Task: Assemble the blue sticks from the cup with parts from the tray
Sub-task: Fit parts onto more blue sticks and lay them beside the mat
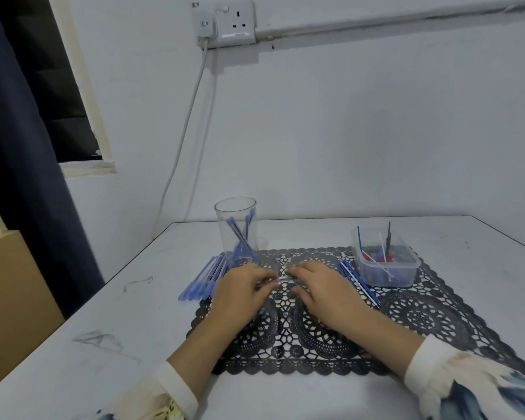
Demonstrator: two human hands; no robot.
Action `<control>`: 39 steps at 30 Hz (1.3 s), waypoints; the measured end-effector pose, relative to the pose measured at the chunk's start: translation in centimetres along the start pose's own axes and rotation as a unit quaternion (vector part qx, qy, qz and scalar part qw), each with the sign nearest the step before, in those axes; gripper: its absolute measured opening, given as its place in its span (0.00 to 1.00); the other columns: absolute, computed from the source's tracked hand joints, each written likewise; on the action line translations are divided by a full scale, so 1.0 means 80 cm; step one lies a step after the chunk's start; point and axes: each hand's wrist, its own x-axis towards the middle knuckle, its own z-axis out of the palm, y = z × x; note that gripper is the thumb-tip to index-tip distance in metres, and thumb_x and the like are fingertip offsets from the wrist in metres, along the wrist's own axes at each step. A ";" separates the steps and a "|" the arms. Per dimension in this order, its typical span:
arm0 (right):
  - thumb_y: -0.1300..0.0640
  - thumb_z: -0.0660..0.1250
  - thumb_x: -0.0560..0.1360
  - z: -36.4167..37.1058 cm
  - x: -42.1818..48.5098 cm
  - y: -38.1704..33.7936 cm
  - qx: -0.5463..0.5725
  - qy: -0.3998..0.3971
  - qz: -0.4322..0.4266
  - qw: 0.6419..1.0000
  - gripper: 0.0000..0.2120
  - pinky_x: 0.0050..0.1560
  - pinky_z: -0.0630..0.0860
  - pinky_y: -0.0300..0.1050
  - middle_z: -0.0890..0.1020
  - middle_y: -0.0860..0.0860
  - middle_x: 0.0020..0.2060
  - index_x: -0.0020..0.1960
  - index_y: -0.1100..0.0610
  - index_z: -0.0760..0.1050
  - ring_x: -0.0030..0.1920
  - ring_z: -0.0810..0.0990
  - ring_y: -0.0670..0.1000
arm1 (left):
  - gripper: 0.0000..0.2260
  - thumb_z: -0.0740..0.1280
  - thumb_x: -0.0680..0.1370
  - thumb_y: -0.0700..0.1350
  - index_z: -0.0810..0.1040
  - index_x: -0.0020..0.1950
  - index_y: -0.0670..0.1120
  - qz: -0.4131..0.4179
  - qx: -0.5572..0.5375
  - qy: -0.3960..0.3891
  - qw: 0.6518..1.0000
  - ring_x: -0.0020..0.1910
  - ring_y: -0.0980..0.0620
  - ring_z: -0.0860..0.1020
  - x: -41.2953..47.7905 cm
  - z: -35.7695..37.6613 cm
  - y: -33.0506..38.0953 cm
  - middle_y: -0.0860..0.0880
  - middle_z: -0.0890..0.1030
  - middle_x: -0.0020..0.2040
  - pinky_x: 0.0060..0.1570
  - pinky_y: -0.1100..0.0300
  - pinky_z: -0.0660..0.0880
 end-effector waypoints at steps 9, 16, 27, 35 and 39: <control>0.56 0.77 0.64 0.004 0.008 0.016 -0.073 0.093 -0.048 0.992 0.09 0.39 0.78 0.48 0.81 0.47 0.37 0.42 0.53 0.80 0.39 0.81 0.51 | 0.08 0.70 0.73 0.50 0.80 0.51 0.54 0.035 0.001 0.024 0.999 0.44 0.61 0.76 -0.003 -0.001 0.009 0.58 0.79 0.44 0.46 0.59 0.75; 0.52 0.80 0.60 -0.001 0.010 0.018 -0.102 0.133 -0.080 0.983 0.11 0.37 0.77 0.43 0.81 0.46 0.33 0.37 0.52 0.80 0.34 0.80 0.49 | 0.06 0.67 0.74 0.54 0.80 0.49 0.56 0.026 0.039 0.050 0.998 0.42 0.62 0.76 -0.003 -0.004 0.009 0.59 0.80 0.44 0.42 0.63 0.74; 0.57 0.78 0.59 -0.010 0.004 0.033 -0.142 0.177 -0.147 0.963 0.10 0.43 0.74 0.43 0.82 0.46 0.33 0.40 0.52 0.82 0.37 0.79 0.50 | 0.12 0.62 0.78 0.54 0.80 0.57 0.56 0.002 0.049 -0.018 0.999 0.49 0.55 0.80 -0.005 -0.011 0.023 0.54 0.84 0.49 0.49 0.57 0.76; 0.62 0.73 0.61 -0.009 0.001 0.038 -0.140 0.200 -0.203 0.948 0.08 0.45 0.74 0.45 0.81 0.48 0.32 0.40 0.55 0.81 0.36 0.78 0.50 | 0.08 0.64 0.77 0.52 0.83 0.48 0.55 -0.062 -0.032 -0.087 0.994 0.36 0.53 0.78 -0.003 -0.020 0.027 0.50 0.82 0.36 0.41 0.56 0.77; 0.63 0.73 0.61 -0.010 0.000 0.038 -0.133 0.206 -0.220 0.944 0.09 0.46 0.73 0.45 0.81 0.49 0.33 0.41 0.57 0.81 0.36 0.78 0.50 | 0.16 0.63 0.78 0.49 0.78 0.30 0.54 -0.099 -0.103 -0.116 0.983 0.24 0.55 0.66 -0.002 -0.020 0.024 0.53 0.70 0.23 0.31 0.60 0.65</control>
